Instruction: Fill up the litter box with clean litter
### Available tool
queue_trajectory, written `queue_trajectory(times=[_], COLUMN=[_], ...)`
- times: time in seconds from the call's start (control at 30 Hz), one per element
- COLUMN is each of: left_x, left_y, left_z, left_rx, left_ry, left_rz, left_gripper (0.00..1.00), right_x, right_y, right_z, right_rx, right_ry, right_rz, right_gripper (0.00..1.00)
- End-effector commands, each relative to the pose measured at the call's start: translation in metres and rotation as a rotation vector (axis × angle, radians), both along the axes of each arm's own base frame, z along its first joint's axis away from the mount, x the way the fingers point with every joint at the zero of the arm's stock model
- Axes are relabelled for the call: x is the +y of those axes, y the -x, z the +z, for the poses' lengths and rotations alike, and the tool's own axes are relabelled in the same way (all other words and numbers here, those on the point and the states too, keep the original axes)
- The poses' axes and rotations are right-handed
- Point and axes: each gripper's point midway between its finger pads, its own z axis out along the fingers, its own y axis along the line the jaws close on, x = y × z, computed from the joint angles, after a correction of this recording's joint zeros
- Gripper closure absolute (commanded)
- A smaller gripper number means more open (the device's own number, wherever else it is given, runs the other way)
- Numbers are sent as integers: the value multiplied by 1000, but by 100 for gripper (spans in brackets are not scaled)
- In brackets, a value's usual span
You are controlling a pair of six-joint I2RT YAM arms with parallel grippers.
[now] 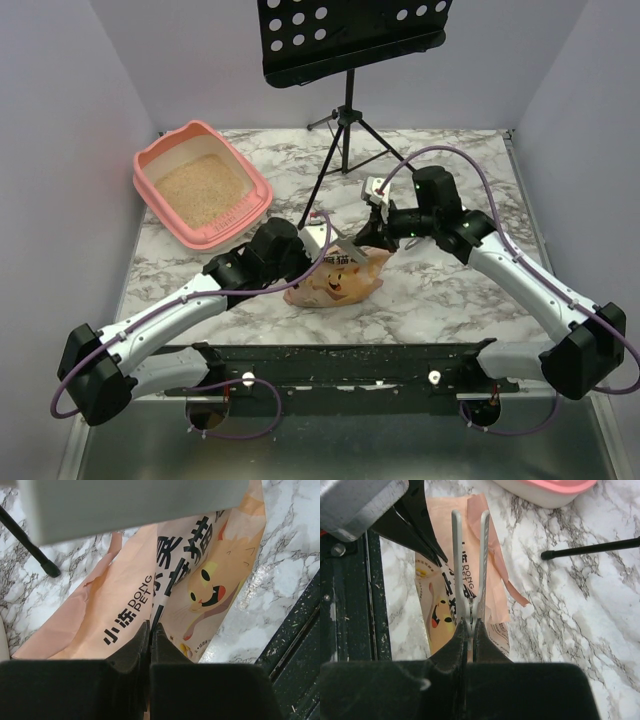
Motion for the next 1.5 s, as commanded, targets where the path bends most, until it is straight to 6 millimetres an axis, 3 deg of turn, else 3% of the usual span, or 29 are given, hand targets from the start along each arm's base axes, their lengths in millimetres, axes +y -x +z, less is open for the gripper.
queue_trajectory(times=[0.0,0.53,0.83,1.13,1.17,1.23,1.3,1.47], left_x=[3,9,8,13,12,12,12,12], left_y=[-5,-7,-7,-11,-11,-10,-10,-9], left_z=[17,32,32,35,35,35,36,37], left_rx=[-51,-100,-99,-119,-120,-119,-119,-119], left_ry=[40,80,81,76,78,79,81,87], left_rz=[42,84,84,110,109,106,103,98], left_gripper=[94,93,93,93,93,92,93,92], right_x=[-14,-57,-12,18,18,17,15,6], right_y=[-2,-19,-8,3,3,3,4,0], right_z=[-29,-66,-47,-52,-49,-44,-40,-36], right_rx=[39,-29,-39,39,31,12,-2,-55], right_ry=[173,566,364,241,234,222,219,236], right_rz=[-40,-107,14,91,89,82,74,40], right_gripper=[99,99,99,99,96,75,61,46])
